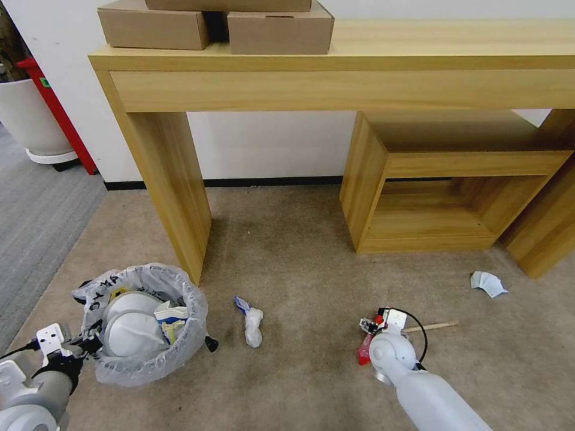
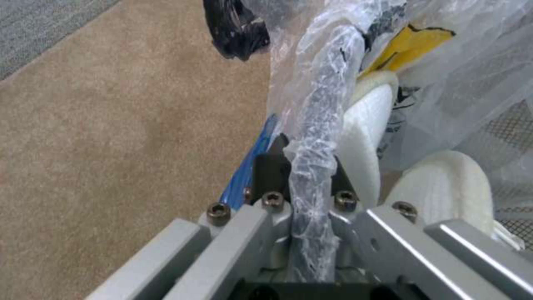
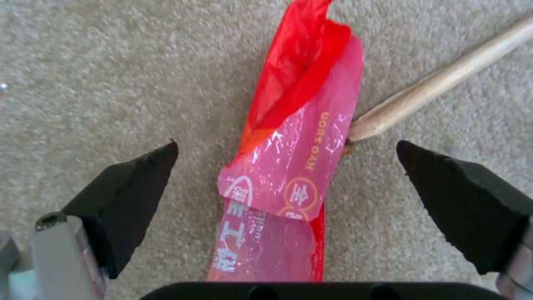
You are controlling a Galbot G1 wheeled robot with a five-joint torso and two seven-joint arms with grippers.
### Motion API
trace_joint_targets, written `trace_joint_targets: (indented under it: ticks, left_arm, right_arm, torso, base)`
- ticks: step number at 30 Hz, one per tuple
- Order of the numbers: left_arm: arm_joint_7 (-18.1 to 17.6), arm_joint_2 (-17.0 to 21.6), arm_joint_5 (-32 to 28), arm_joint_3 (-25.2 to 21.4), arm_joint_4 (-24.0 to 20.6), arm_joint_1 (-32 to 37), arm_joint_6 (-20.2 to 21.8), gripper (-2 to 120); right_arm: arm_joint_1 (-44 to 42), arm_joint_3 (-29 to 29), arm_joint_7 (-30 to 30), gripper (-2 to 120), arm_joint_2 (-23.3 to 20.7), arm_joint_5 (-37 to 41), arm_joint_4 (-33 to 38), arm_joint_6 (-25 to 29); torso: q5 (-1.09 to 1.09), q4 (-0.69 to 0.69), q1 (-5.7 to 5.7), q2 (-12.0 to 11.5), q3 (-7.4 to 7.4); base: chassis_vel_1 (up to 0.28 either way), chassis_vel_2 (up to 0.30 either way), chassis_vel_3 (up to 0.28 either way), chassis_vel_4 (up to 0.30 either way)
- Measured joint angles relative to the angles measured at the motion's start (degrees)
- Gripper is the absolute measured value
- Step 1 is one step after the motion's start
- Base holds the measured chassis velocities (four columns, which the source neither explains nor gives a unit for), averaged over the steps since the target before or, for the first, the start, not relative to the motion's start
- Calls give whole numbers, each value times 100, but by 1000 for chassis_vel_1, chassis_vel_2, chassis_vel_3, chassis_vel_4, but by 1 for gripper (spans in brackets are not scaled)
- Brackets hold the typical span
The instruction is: Pick up the trash bin and place the garbage on the floor into it.
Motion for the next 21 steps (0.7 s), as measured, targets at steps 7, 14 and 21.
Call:
trace_joint_targets:
  ticks: [7,14,21]
  left_arm:
    - [2,0,0,-5,-11,20,-10,1]
    - [10,11,-12,-47,-57,72,-23,1]
    - [11,19,-12,-46,-77,75,-29,1]
  right_arm:
    - [87,26,-152,97,169,-152,-322,124]
    - [197,-18,-247,93,283,-306,-696,229]
    - [259,-45,-331,84,378,-454,-1048,371]
  torso:
    - [1,0,0,0,0]
    - [1,0,0,0,0]
    - [1,0,0,0,0]
  base:
    - [0,0,0,0]
    - [0,0,0,0]
    - [0,0,0,0]
